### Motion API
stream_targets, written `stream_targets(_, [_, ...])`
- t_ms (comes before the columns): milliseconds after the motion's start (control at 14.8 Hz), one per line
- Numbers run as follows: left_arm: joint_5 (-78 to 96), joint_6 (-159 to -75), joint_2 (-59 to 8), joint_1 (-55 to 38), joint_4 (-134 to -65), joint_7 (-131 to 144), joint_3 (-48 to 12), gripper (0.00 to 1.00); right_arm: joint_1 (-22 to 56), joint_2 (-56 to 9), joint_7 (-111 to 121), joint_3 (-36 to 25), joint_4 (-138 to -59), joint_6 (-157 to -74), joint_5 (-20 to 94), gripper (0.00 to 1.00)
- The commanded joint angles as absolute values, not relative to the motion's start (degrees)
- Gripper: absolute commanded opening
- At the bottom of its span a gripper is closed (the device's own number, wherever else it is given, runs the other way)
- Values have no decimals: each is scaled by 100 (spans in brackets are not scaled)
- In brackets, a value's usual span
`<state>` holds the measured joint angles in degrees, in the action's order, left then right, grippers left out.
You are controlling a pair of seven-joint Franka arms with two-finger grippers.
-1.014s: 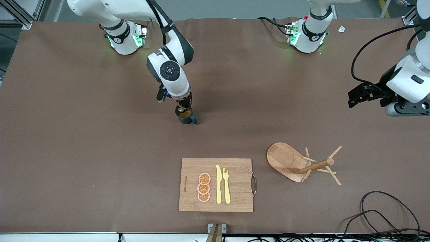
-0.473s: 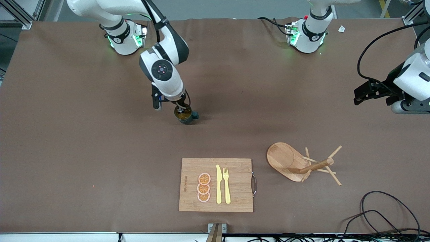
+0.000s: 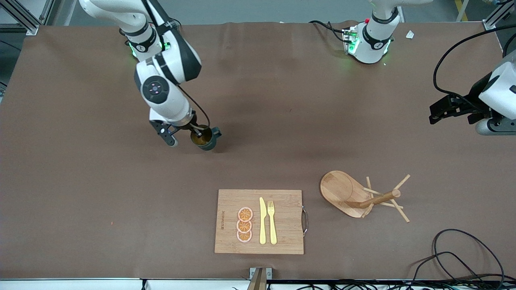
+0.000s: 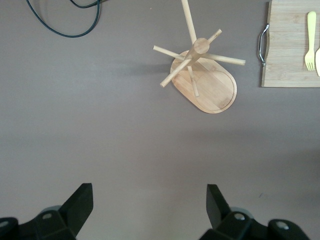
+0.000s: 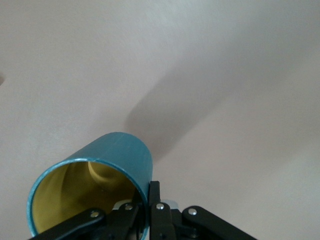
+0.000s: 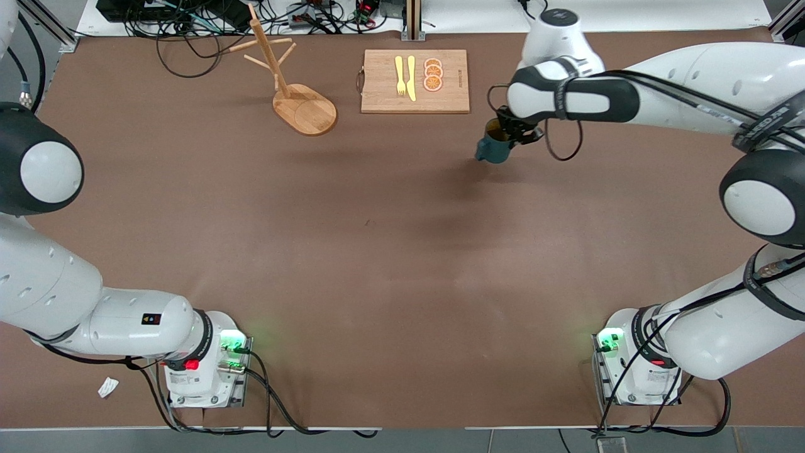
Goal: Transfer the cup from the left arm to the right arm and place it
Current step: 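Lift the mug and carry it away from the stand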
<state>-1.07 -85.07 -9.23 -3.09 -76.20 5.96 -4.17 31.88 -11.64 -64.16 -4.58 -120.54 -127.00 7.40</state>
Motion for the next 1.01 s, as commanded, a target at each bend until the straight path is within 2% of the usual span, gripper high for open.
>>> stream_targets(0, [-9, -8437, -800, -334, -7699, 536, -352, 100, 2700, -747, -4586, -387, -12463, -12578, 747, 0])
stream_targets(676, [0, -8666, -817, -334, -7690, 528, -396, 100, 1258, -800, 1973, -396, -12428, -12638, 369, 0])
stream_targets(946, [9, -8753, -861, -316, -7690, 553, -378, 100, 827, -957, 4002, -387, -12428, -13121, -167, 0])
